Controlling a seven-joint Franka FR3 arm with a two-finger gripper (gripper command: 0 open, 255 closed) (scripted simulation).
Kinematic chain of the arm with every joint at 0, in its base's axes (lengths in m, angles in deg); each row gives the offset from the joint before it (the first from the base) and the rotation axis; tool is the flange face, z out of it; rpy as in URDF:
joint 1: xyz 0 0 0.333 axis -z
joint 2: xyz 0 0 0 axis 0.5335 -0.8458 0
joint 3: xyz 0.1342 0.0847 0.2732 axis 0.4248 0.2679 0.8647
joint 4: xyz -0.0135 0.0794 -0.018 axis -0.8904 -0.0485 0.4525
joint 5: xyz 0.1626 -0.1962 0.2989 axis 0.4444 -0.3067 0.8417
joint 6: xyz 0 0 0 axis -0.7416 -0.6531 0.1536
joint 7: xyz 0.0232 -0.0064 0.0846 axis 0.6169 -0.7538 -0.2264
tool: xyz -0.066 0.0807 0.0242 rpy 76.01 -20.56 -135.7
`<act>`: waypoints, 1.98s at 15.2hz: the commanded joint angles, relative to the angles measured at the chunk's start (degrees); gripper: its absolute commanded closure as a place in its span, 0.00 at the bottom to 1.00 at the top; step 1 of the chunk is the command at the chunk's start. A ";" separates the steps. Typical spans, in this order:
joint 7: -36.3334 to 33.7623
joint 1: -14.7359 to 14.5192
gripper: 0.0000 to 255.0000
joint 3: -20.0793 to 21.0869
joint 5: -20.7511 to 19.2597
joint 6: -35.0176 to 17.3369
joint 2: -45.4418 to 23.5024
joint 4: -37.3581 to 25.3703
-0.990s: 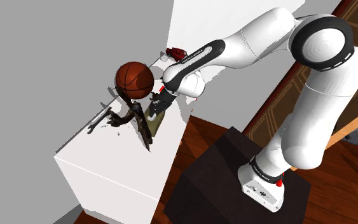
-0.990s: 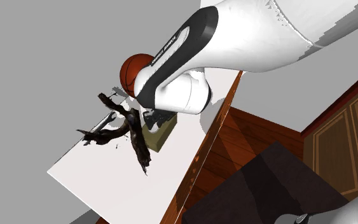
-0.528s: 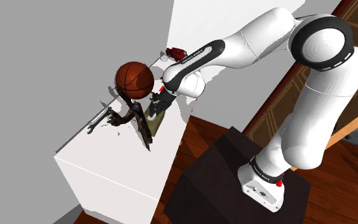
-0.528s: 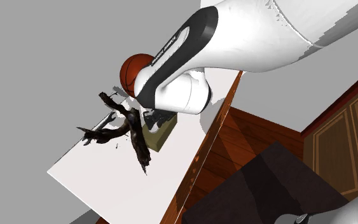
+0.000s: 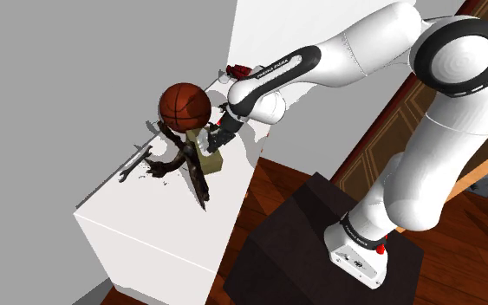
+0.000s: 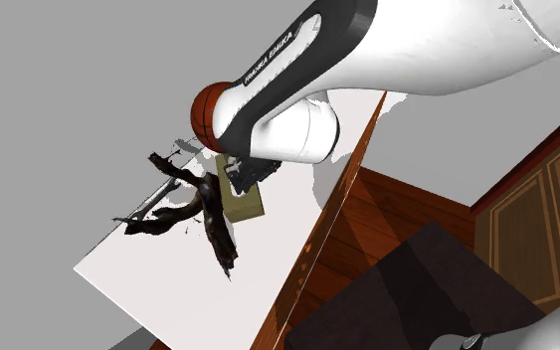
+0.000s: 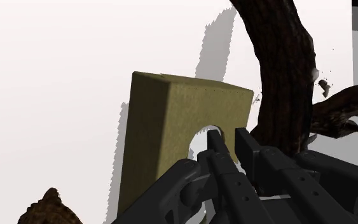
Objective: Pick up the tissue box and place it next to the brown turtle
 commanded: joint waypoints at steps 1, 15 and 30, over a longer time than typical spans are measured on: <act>-1.83 -0.34 1.00 -0.41 -1.61 1.15 1.43 0.01; -10.47 -0.48 1.00 -2.05 -9.92 9.66 9.55 -1.38; -17.08 0.23 1.00 -2.54 -15.73 19.75 15.81 -6.03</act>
